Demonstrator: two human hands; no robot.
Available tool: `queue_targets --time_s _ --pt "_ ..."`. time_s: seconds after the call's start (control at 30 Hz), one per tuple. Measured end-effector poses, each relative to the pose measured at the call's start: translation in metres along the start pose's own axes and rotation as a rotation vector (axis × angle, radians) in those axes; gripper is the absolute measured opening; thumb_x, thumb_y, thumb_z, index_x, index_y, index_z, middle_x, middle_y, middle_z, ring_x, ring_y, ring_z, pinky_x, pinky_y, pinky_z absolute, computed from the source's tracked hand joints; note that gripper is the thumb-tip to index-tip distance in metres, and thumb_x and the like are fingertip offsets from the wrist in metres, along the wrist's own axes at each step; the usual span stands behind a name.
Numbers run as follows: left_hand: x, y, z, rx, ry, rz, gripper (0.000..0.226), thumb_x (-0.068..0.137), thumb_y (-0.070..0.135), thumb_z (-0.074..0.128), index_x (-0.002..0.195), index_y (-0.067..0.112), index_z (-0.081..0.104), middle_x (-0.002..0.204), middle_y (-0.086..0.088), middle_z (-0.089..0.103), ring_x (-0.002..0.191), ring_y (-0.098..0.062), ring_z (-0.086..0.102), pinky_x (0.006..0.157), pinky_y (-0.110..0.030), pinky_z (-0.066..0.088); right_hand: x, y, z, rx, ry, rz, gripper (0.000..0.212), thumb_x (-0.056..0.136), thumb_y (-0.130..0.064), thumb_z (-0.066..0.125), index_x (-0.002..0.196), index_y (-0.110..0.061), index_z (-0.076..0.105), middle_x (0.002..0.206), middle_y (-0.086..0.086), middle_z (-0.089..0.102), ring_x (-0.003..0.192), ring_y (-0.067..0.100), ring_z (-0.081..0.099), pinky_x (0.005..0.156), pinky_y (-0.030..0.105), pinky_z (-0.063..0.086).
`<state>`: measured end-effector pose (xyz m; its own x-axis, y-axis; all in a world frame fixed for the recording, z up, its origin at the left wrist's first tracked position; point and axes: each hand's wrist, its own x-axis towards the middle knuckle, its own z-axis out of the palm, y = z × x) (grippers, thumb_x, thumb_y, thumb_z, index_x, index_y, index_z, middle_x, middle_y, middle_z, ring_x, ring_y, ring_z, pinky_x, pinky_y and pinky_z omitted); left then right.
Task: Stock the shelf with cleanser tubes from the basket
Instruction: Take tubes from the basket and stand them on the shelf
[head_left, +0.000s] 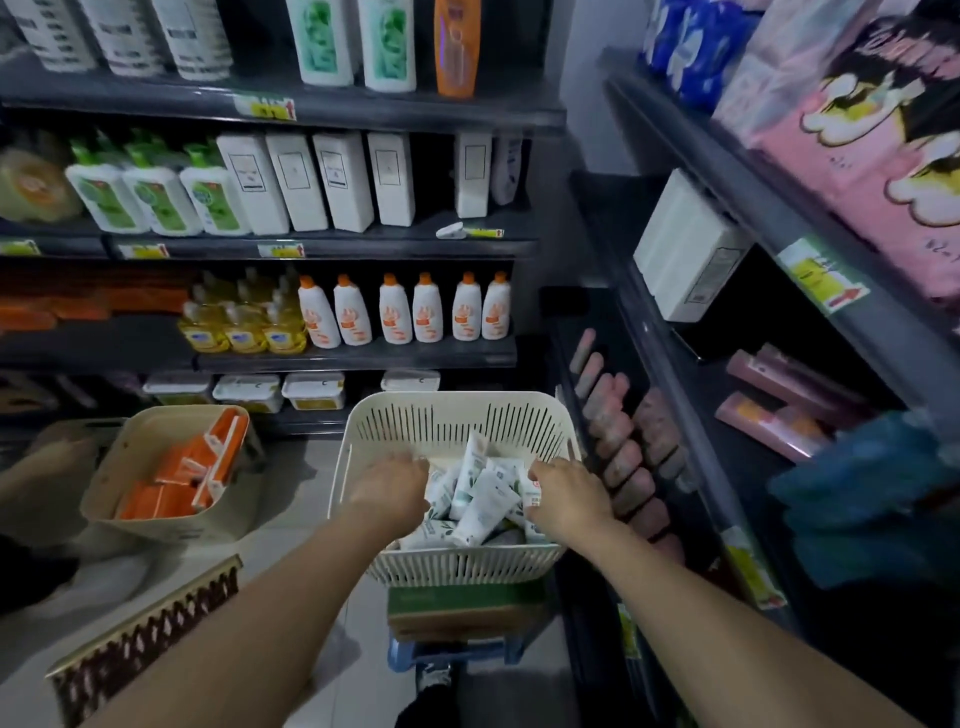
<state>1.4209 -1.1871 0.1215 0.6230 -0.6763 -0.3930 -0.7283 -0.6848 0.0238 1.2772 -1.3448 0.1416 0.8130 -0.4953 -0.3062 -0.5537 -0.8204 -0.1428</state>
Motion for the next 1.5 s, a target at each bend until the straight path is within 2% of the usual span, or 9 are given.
queue_targets --time_s 0.37,0.57,0.73,0.93,1.07,1.17,1.23,1.33,1.5 --pt "0.108 -0.012 0.041 -0.04 -0.193 0.046 0.042 0.092 0.035 0.055 0.126 0.012 0.05 0.125 -0.011 0.054 0.116 -0.029 0.05 0.096 -0.04 0.045 0.092 0.018 0.039 -0.01 -0.208 0.067 0.039 0.085 -0.035 0.062 0.119 -0.017 0.056 0.123 0.008 0.056 0.116 0.028 0.05 0.091 0.033 0.045" --pt "0.15 -0.012 0.07 -0.123 -0.285 0.047 0.04 0.093 0.033 0.053 0.128 0.014 0.049 0.129 -0.008 0.051 0.122 -0.026 0.048 0.096 -0.039 0.043 0.127 0.029 0.071 0.005 -0.289 0.073 0.029 0.086 -0.023 0.06 0.113 -0.012 0.056 0.12 0.01 0.057 0.112 0.03 0.051 0.091 0.037 0.047" --pt "0.184 0.003 0.085 -0.198 -0.314 0.056 0.045 0.094 0.033 0.054 0.133 0.012 0.044 0.13 -0.009 0.052 0.12 -0.027 0.049 0.097 -0.042 0.046 0.154 0.044 0.099 -0.051 -0.341 0.041 0.038 0.086 -0.025 0.064 0.119 -0.012 0.052 0.125 0.011 0.05 0.116 0.028 0.048 0.091 0.035 0.042" --pt "0.218 0.024 0.097 -0.544 -0.31 -0.07 0.041 0.092 0.026 0.056 0.129 0.014 0.044 0.117 -0.009 0.063 0.104 -0.028 0.06 0.085 -0.04 0.052 0.182 0.052 0.121 -0.287 -0.283 -0.045 0.045 0.091 -0.016 0.049 0.135 -0.008 0.039 0.141 0.018 0.041 0.13 0.031 0.038 0.108 0.038 0.032" --pt "0.236 0.034 0.109 -0.844 -0.336 -0.255 0.032 0.088 0.025 0.065 0.118 0.016 0.06 0.111 -0.005 0.067 0.098 -0.026 0.065 0.087 -0.038 0.054 0.191 0.055 0.134 -0.349 -0.359 -0.065 0.033 0.091 -0.011 0.047 0.124 -0.009 0.047 0.123 0.013 0.053 0.113 0.029 0.051 0.094 0.038 0.041" --pt "0.239 0.033 0.112 -0.919 -0.335 -0.3 0.029 0.084 0.024 0.069 0.112 0.017 0.065 0.106 -0.004 0.071 0.091 -0.026 0.068 0.083 -0.042 0.056 0.192 0.055 0.133 -0.18 -0.413 -0.03 0.031 0.089 -0.013 0.057 0.12 -0.013 0.052 0.119 0.01 0.054 0.105 0.027 0.056 0.081 0.035 0.047" --pt "0.237 0.03 0.11 -0.932 -0.337 -0.299 0.029 0.086 0.021 0.067 0.114 0.015 0.065 0.107 -0.003 0.07 0.091 -0.025 0.068 0.083 -0.04 0.056 0.192 0.057 0.128 0.083 -0.456 0.128 0.031 0.084 -0.02 0.067 0.113 -0.014 0.06 0.113 0.005 0.062 0.099 0.025 0.062 0.075 0.031 0.048" --pt "0.229 0.024 0.103 -0.942 -0.312 -0.278 0.024 0.09 0.016 0.062 0.114 0.011 0.064 0.108 -0.007 0.07 0.093 -0.025 0.066 0.083 -0.037 0.055 0.182 0.061 0.126 0.412 -0.441 0.352 0.027 0.079 -0.022 0.074 0.104 -0.015 0.067 0.105 0.002 0.07 0.095 0.021 0.065 0.08 0.031 0.053" --pt "0.217 0.017 0.085 -1.044 -0.201 -0.297 0.033 0.09 0.011 0.061 0.123 0.01 0.06 0.116 -0.006 0.069 0.1 -0.024 0.065 0.086 -0.036 0.053 0.153 0.049 0.125 0.496 -0.391 0.418 0.038 0.089 -0.025 0.064 0.126 -0.018 0.06 0.122 0.002 0.064 0.105 0.022 0.061 0.087 0.029 0.05"
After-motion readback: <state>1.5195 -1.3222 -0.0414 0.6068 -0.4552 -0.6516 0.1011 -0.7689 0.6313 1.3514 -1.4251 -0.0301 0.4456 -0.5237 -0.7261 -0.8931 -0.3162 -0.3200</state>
